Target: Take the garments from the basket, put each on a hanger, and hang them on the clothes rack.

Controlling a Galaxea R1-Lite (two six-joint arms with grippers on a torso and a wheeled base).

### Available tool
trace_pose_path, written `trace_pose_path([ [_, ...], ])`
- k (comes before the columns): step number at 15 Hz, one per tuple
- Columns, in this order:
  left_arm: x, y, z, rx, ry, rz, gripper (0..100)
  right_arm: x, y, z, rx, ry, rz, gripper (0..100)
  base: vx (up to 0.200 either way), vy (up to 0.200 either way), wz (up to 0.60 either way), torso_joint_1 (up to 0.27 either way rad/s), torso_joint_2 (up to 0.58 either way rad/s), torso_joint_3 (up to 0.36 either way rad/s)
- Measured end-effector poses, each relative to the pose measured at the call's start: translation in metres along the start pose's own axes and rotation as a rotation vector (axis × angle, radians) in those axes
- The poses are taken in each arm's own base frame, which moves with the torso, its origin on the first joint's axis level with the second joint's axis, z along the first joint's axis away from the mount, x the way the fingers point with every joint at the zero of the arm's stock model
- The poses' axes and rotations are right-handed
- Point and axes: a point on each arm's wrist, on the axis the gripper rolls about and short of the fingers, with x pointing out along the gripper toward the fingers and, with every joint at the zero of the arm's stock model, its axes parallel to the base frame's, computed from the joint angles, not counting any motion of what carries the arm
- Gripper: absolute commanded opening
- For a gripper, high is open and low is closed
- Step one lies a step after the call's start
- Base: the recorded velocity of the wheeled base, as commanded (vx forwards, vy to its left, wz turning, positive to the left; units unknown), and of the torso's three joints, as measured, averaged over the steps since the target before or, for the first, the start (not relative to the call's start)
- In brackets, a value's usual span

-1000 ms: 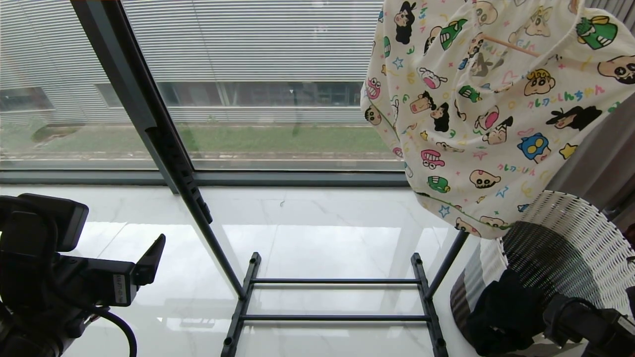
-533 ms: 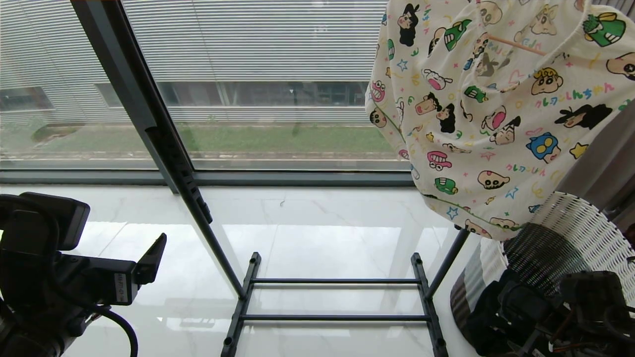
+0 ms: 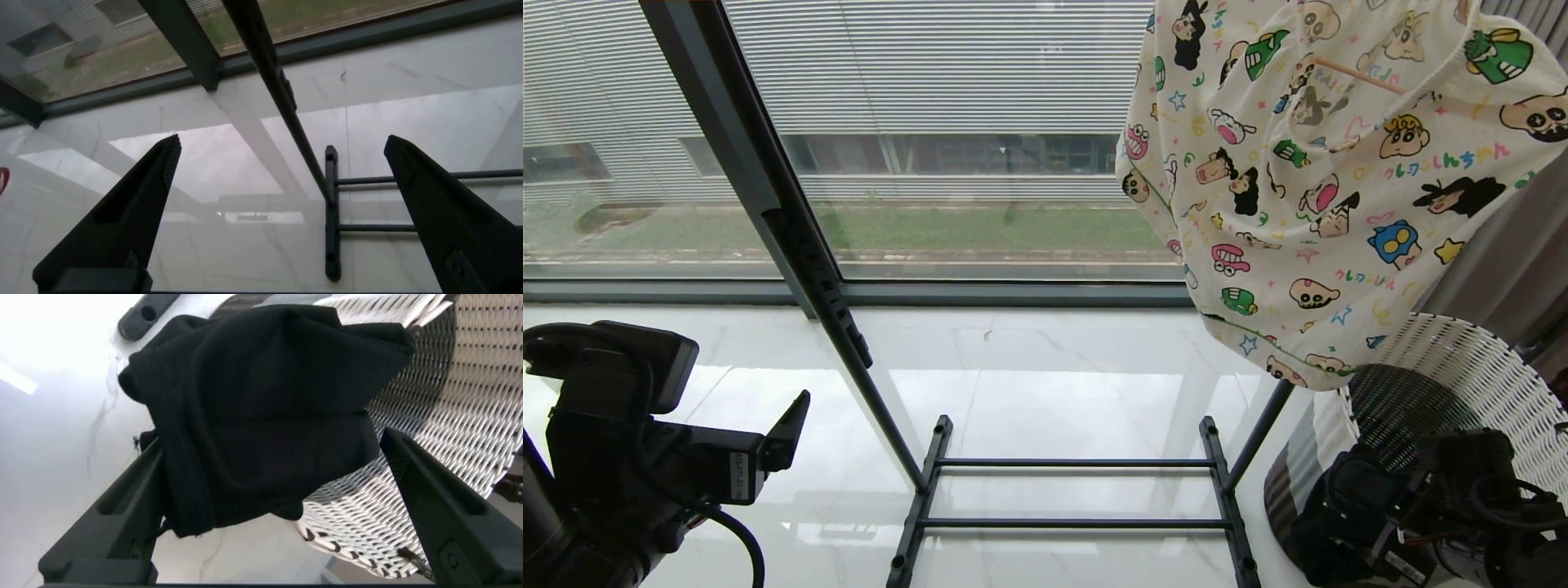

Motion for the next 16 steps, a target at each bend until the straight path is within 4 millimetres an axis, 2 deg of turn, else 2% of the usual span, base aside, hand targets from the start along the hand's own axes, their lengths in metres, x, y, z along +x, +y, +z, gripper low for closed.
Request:
trace_pose_path([
  [1, 0.001, 0.0, 0.0, 0.001, 0.001, 0.0, 100, 0.001, -0.001, 0.001, 0.003, -0.001, -0.004, 0, 0.0, 0.0, 0.0, 0.0, 0.0, 0.0],
  [5, 0.001, -0.001, 0.0, 0.002, 0.005, -0.001, 100, 0.005, -0.006, 0.006, 0.017, -0.044, -0.046, 0, 0.0, 0.0, 0.0, 0.0, 0.0, 0.0],
  [8, 0.001, -0.002, -0.002, 0.007, 0.008, -0.008, 100, 0.0, -0.006, 0.008, 0.017, -0.066, -0.054, 0, 0.0, 0.0, 0.0, 0.0, 0.0, 0.0],
  [10, -0.004, -0.008, -0.001, 0.015, -0.006, -0.05, 100, -0.012, -0.007, 0.018, 0.009, -0.13, -0.072, 0, 0.0, 0.0, 0.0, 0.0, 0.0, 0.0],
  [13, -0.015, -0.022, -0.007, 0.057, -0.021, -0.158, 100, -0.037, -0.007, 0.043, 0.003, -0.268, -0.087, 0, 0.0, 0.0, 0.0, 0.0, 0.0, 0.0],
  [16, -0.018, -0.03, -0.013, 0.127, -0.013, -0.202, 100, -0.07, 0.002, 0.064, -0.027, -0.297, 0.027, 0, 0.0, 0.0, 0.0, 0.0, 0.0, 0.0],
])
